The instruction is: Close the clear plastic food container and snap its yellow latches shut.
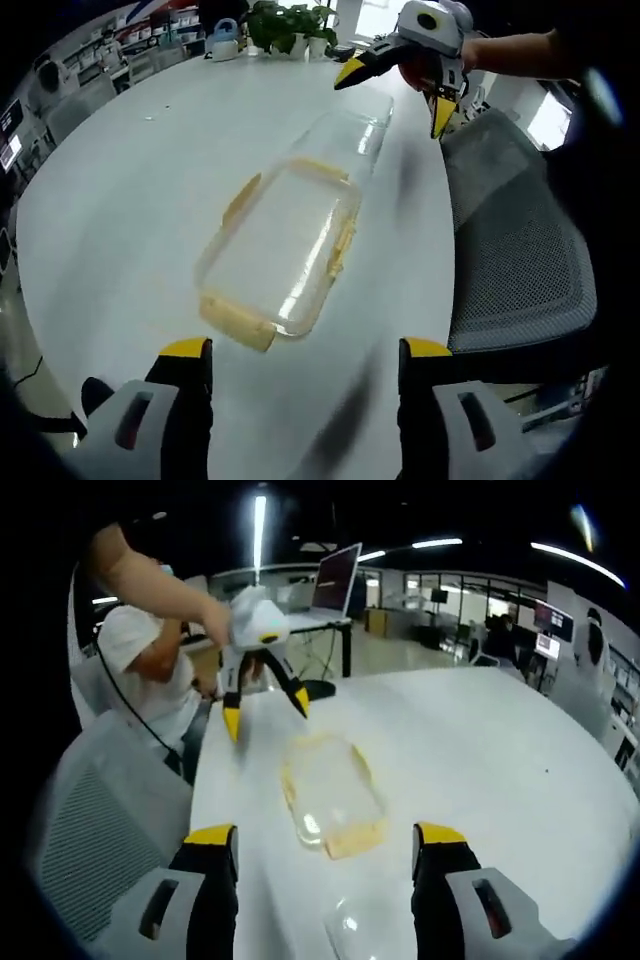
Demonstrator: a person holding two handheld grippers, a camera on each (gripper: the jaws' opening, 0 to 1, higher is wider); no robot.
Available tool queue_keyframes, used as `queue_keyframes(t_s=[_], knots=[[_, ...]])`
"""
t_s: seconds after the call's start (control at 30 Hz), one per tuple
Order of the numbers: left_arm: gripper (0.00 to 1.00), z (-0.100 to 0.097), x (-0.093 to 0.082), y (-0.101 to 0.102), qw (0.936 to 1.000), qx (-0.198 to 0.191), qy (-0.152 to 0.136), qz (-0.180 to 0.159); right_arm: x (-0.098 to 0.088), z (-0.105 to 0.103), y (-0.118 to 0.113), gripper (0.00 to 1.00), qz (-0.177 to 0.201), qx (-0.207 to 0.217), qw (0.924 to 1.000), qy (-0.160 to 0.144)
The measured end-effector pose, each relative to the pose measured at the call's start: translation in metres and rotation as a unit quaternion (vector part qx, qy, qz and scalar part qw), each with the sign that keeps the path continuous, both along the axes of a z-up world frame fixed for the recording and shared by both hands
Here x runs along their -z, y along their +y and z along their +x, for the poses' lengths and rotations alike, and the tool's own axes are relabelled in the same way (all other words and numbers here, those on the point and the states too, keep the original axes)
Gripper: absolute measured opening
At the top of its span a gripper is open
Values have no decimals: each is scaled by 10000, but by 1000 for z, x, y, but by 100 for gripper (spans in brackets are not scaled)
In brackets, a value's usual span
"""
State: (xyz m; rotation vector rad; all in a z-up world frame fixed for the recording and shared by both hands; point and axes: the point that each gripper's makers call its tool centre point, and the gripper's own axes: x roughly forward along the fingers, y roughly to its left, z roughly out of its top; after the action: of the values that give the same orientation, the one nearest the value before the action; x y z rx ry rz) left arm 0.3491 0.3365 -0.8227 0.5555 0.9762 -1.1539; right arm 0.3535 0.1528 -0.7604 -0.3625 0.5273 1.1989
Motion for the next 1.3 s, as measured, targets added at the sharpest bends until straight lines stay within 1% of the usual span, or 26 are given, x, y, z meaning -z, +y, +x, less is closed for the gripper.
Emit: queue_keyframes(t_s=[0.23,0.33,0.37,0.43,0.5,0.57,0.73,0.87,0.93,1.03,1.07,1.17,1.3], knots=[[76,3,3,1,9999,121,-18,82,5,-1,8,71,-117,-185,9998,-21],[74,8,4,3,9994,282,-121,183,9,0,9,72,-222,-239,9995,-29],[74,11,5,3,9993,311,-107,193,11,1,8,72,-285,-217,9994,18],[73,15,4,3,9993,311,-98,187,14,2,8,72,-367,-300,9989,-21],[73,17,5,2,9993,323,-72,168,16,3,7,72,-414,-336,9986,17],[73,17,7,3,9989,417,-5,214,17,5,6,72,-508,-420,9978,-37],[72,13,9,2,9972,665,156,316,14,10,7,72,-487,-420,9979,-29],[72,18,9,2,9963,754,115,395,16,11,6,71,-554,-464,9974,-20],[72,21,8,1,9963,763,80,381,17,9,6,71,-570,-502,9971,-3],[71,22,8,0,9960,806,84,385,21,6,7,69,-678,-642,9956,-18],[71,22,8,1,9955,840,84,419,22,6,8,69,-696,-674,9953,-56],[71,24,12,5,9941,939,47,535,24,7,10,69,-740,-714,9947,10],[70,26,17,7,9925,1045,31,632,31,8,13,66,-868,-820,9928,67]])
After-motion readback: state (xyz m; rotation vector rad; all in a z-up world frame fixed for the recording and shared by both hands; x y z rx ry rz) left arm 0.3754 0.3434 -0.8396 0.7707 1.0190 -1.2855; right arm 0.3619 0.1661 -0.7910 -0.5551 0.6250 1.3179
